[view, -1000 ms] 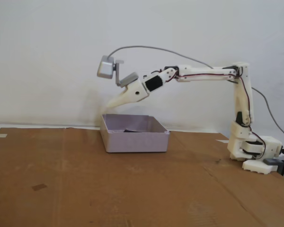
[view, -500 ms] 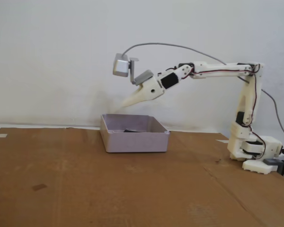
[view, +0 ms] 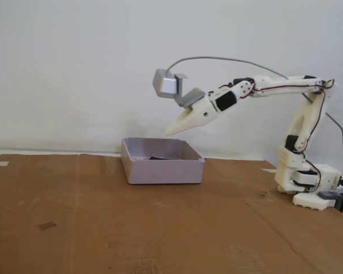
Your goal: Grasp a block and put it in the box.
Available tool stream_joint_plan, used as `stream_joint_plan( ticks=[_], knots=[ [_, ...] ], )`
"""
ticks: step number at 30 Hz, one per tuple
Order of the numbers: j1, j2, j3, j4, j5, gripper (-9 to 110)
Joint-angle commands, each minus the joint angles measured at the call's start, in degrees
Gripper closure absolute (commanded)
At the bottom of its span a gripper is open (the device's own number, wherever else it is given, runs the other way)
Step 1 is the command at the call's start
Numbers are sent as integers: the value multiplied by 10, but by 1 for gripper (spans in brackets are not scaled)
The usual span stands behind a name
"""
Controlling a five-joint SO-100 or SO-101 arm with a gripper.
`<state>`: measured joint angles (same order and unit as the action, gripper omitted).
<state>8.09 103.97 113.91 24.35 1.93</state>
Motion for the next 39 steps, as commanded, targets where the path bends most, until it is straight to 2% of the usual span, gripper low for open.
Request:
stream_joint_plan(
  ticks=[1,39],
  knots=[
    [-3,113,14,-25,5,101],
    [-38,478,345,-25,8,101]
  ],
)
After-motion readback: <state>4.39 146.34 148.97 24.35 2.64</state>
